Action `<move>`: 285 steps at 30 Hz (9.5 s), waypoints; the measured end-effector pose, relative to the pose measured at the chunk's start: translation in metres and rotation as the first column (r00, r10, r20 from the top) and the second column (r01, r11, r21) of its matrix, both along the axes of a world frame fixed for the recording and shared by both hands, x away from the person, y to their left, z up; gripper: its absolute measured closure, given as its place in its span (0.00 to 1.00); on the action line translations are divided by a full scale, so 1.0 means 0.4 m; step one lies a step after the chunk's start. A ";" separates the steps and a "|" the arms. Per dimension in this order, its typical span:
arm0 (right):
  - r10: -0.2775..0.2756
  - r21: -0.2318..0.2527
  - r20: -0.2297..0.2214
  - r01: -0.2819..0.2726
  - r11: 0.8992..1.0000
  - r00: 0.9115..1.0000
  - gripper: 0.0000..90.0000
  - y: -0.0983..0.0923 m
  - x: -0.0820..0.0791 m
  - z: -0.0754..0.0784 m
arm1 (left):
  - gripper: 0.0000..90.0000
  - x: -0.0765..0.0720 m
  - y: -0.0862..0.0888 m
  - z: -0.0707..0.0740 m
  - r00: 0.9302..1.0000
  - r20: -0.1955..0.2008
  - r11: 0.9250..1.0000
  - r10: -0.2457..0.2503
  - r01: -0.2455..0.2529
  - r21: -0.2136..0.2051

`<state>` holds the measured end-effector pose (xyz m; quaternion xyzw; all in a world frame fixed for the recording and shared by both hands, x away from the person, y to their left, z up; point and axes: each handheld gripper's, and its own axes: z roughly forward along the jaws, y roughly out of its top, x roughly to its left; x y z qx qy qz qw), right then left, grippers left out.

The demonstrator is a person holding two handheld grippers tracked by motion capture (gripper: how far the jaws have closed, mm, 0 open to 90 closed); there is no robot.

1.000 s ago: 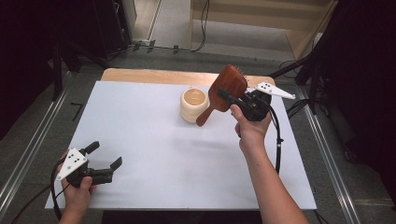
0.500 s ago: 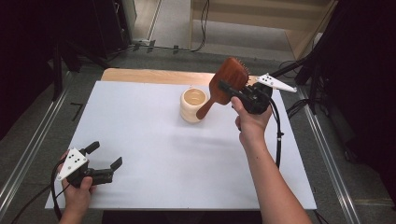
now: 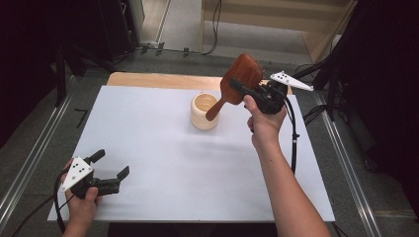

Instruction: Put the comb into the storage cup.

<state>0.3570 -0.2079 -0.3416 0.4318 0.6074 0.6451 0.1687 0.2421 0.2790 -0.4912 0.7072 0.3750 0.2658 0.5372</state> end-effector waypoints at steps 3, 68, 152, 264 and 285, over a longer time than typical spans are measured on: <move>0.004 0.014 -0.002 -0.004 1.000 1.000 0.60 0.001 0.007 0.007 | 0.00 0.000 -0.001 0.000 1.000 -0.001 1.000 0.000 0.000 0.003; -0.083 -0.048 -0.041 0.081 0.996 0.996 0.60 0.065 0.153 -0.096 | 0.00 0.000 0.000 0.001 1.000 -0.001 1.000 -0.015 0.015 0.013; -0.117 -0.028 -0.234 0.114 0.993 0.965 0.13 0.059 0.198 -0.253 | 0.00 0.000 -0.001 0.000 1.000 0.004 1.000 -0.020 0.020 0.023; -0.084 -0.270 -0.080 0.059 0.961 0.993 0.00 -0.210 -0.219 -0.339 | 0.00 -0.002 -0.008 -0.001 1.000 0.007 0.999 -0.018 0.018 0.039; -0.109 -0.288 -0.089 0.079 0.954 0.990 0.00 -0.263 -0.290 -0.365 | 0.00 -0.003 -0.008 -0.001 1.000 0.007 0.999 -0.017 0.016 0.039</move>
